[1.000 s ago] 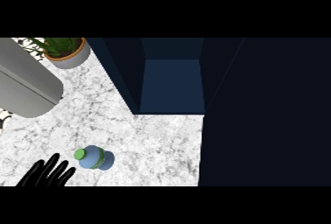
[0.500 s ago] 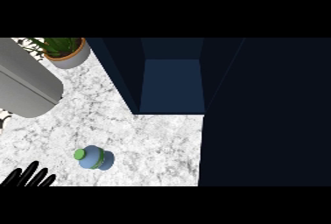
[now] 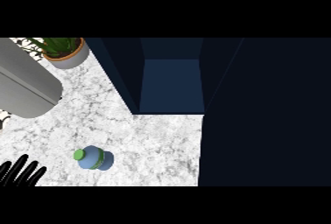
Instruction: Pick up the bottled water, place it into the cabinet and close the cabinet
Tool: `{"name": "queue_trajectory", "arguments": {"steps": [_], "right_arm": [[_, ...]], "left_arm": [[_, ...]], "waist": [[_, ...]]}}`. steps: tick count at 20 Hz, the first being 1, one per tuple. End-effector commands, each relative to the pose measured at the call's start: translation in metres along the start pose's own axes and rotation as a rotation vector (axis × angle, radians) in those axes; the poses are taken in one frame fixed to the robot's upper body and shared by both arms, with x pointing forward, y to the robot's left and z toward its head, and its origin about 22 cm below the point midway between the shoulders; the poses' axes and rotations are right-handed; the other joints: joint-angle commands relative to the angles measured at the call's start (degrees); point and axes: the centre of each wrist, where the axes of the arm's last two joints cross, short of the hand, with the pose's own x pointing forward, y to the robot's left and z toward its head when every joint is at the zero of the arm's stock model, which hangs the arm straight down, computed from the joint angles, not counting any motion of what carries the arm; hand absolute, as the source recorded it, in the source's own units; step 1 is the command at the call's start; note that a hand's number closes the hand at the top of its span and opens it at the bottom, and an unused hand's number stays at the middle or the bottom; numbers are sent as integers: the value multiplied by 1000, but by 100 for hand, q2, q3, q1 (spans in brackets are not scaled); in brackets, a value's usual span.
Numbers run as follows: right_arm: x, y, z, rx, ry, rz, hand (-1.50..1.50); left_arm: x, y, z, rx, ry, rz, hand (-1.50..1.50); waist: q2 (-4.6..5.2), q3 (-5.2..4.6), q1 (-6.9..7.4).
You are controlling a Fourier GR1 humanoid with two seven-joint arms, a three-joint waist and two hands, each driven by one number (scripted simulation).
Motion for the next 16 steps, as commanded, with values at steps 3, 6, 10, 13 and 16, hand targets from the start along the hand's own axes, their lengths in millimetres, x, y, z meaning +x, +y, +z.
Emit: {"name": "queue_trajectory", "arguments": {"steps": [3,6,10,13,16], "right_arm": [[-17,-2,8,15,-18,3,-150],[-6,-2,9,5,-7,14,-150],[-15,-3,-1,16,-13,10,-150],[-15,7,15,31,-6,16,-150],[-7,3,13,29,-11,-1,-150]], "left_arm": [[-30,25,-13,46,3,-15,-150],[-30,31,-8,42,7,-55,-150],[-47,53,-20,28,4,-66,-150],[-55,54,-34,37,11,-118,-150],[-62,67,-58,51,48,-119,-150]], "waist": [[2,-2,-26],[1,-2,-9],[7,-2,-10],[3,-2,-34],[8,-2,-53]]}}
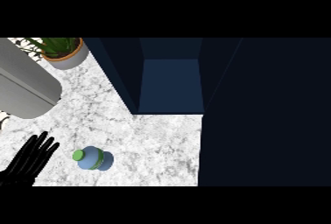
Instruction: Pick up the bottled water, place it into the cabinet and close the cabinet
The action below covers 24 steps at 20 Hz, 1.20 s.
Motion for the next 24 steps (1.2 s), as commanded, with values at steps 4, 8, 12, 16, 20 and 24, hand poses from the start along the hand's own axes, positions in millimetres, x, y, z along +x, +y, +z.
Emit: {"name": "queue_trajectory", "arguments": {"steps": [4,8,12,16,20,24], "right_arm": [[-9,-2,21,11,2,2,-150],[3,10,11,13,-12,-3,-150],[4,15,5,25,-4,-15,-150],[7,12,17,21,-5,-10,-150],[7,9,7,17,-13,-22,-150],[1,4,13,20,-7,-23,-150]], "left_arm": [[-32,22,-17,-9,34,-7,-150],[-64,5,-27,-7,100,2,-150],[-68,34,-38,35,133,4,-150],[-91,54,-27,54,156,70,-150],[-115,42,-47,41,200,118,-150],[-136,49,-35,34,199,155,-150]], "waist": [[-3,0,-24],[1,-1,-14],[5,-1,-4],[2,-2,-31],[8,-3,-26],[11,-5,-33]]}}
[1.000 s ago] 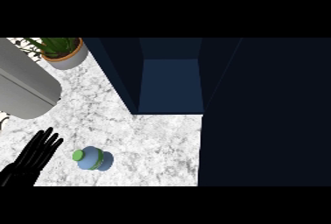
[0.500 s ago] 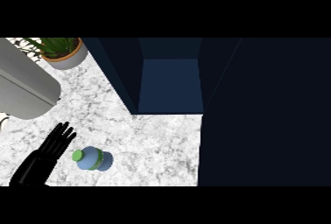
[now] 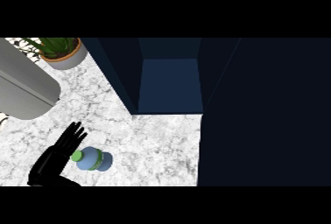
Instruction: Pick up the bottled water, place it into the cabinet and close the cabinet
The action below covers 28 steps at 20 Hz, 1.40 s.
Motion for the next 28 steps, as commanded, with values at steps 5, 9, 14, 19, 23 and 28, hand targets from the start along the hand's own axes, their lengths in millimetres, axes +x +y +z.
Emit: {"name": "queue_trajectory", "arguments": {"steps": [5,9,14,19,23,28], "right_arm": [[-3,-3,-12,3,13,16,-150],[-7,2,-12,20,-1,11,-150],[-4,-14,-4,2,12,17,-150],[-19,6,-1,4,12,2,-150],[-13,4,-11,14,-4,-6,-150],[-5,11,-18,11,11,-2,-150]], "left_arm": [[-36,-4,-12,-16,-12,23,-150],[-22,1,-23,-25,-12,44,-150],[-47,-13,-25,-53,15,83,-150],[-54,-15,-17,-73,26,158,-150],[-62,-30,-28,-90,39,215,-150],[-56,-36,-43,-147,38,245,-150]], "waist": [[14,-6,-2],[1,0,21],[22,-8,-32],[5,-5,-17],[18,-8,-10],[22,-10,5]]}}
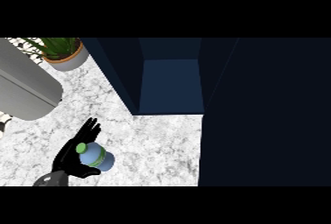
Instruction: Pick up the bottled water, place it into the cabinet and close the cabinet
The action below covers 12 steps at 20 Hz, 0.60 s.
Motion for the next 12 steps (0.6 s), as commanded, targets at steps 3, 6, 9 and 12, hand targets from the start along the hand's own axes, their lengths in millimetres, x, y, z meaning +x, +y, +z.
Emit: {"name": "queue_trajectory", "arguments": {"steps": [3,6,9,12], "right_arm": [[-8,-2,-2,-19,10,-36,-150],[-7,-5,-1,-14,5,-6,-150],[-17,1,4,13,20,-7,-150],[-8,-2,2,-9,1,6,-150]], "left_arm": [[-16,-20,-9,-177,4,149,-150],[-32,-46,-17,-206,-9,158,-150],[-31,-42,-17,-214,10,131,150],[-27,-41,-17,-242,-1,111,150]], "waist": [[36,-86,-16],[37,-88,-28],[56,-96,-95],[41,-90,-50]]}}
